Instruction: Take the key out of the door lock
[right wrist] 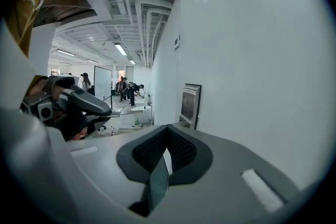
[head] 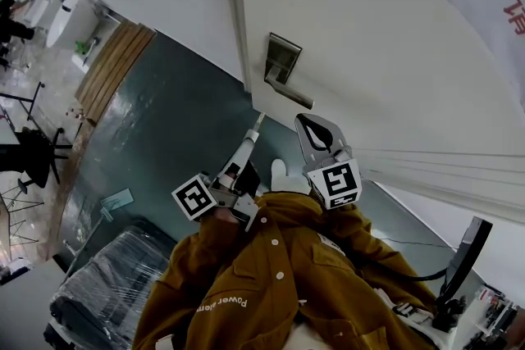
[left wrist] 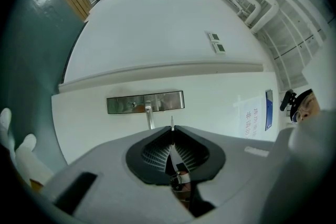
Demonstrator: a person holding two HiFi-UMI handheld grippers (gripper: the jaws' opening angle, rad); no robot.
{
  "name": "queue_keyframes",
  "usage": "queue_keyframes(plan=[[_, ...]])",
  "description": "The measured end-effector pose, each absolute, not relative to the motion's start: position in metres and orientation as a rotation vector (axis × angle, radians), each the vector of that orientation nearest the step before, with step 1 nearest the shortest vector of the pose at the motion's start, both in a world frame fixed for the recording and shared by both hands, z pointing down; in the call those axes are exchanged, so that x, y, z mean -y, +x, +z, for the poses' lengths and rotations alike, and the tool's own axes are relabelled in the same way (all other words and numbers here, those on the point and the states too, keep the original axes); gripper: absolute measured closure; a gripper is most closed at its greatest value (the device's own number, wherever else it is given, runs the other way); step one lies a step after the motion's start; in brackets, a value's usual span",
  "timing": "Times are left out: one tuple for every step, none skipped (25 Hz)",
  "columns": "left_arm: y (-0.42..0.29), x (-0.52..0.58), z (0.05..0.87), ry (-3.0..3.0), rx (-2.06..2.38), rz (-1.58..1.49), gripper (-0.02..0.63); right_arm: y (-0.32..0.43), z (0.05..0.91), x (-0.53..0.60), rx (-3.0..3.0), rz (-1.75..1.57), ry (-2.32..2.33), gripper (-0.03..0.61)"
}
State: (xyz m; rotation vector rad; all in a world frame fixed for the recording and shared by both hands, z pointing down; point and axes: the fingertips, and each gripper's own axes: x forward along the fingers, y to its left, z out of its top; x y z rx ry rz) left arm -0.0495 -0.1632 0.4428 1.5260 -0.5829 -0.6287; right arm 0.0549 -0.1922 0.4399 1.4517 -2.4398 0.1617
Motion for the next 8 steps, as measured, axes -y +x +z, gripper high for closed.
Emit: queue_keyframes(plan=[[-0.0494,0.1635,0.4428,1.525,0.583,-0.630,0.589,0.0554,0.4412,0.1919,2.438,0.163,1.450,0.574],[-0.0494,0.1637,0.4426,1.525,0.582,-0.631,0.589,0.0553,0.4414,0.1919,2.440,0.162,1.448,0.574],[-0.0494,0.1639,0.4425,1.525,0.582,-0.632,0.589,0.0549,0.4410,0.1922,2.443,0.161,1.447,0.574],[-0.0495,0.1640,0.4426,1.526,0.581,-0.633,0.589,0.0545,0.4401,0.1927,2.444,0.159,1.447,0.574],[-0.0496,0.1641,0.4427,1.526,0.581,-0.633,0.589,0.0543,0.4392,0.1932,2.443,0.158,1.447,0.574],[-0.0496,0.1643,0.4428,1.527,0.580,-0.633,0.589,0.0544,0.4388,0.1935,2.443,0.159,1.449,0.574],[-0.0496,0.1646,0.4429,1.526,0.578,-0.634,0.589,0.0546,0.4388,0.1937,2.442,0.160,1.450,0.574],[-0.0495,0.1649,0.4430,1.526,0.576,-0.635,0.589,0.0549,0.4389,0.1938,2.440,0.162,1.451,0.574]])
